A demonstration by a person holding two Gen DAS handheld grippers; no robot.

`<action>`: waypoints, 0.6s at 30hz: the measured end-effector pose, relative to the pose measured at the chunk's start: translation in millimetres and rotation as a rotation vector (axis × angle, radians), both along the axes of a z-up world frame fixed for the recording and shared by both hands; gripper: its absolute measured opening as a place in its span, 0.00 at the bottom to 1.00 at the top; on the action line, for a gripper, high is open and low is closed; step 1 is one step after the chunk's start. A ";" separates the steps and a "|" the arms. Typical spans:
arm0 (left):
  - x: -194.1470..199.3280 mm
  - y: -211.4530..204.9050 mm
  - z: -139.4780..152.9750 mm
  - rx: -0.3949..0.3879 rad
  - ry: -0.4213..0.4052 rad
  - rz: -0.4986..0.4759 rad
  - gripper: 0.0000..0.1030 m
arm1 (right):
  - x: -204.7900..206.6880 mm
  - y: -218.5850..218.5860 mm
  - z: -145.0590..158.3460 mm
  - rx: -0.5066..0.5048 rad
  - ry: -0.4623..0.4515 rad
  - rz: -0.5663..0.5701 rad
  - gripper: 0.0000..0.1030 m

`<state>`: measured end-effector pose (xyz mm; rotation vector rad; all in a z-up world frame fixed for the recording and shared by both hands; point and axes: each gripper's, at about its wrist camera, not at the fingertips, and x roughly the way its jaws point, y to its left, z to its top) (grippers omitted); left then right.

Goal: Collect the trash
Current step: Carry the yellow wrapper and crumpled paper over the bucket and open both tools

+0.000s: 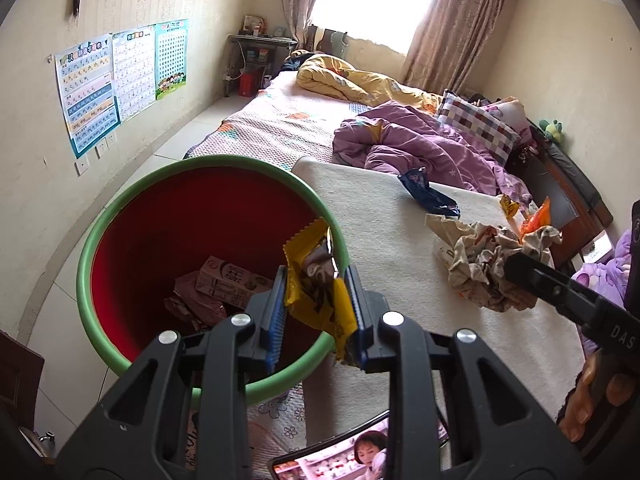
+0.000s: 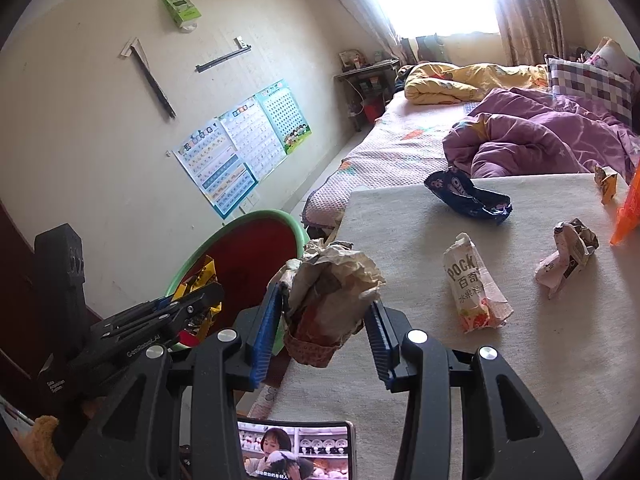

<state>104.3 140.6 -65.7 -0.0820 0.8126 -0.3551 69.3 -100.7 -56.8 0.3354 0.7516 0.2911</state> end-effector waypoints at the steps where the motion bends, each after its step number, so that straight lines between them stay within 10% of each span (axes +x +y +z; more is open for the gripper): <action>1: 0.5 1.9 -0.5 0.000 0.000 0.000 0.26 | 0.3 2.3 -0.8 -0.001 0.000 0.001 0.39; 18: 12.5 34.5 -9.3 0.013 0.016 0.036 0.26 | 8.0 31.3 -7.4 -0.007 0.007 0.035 0.39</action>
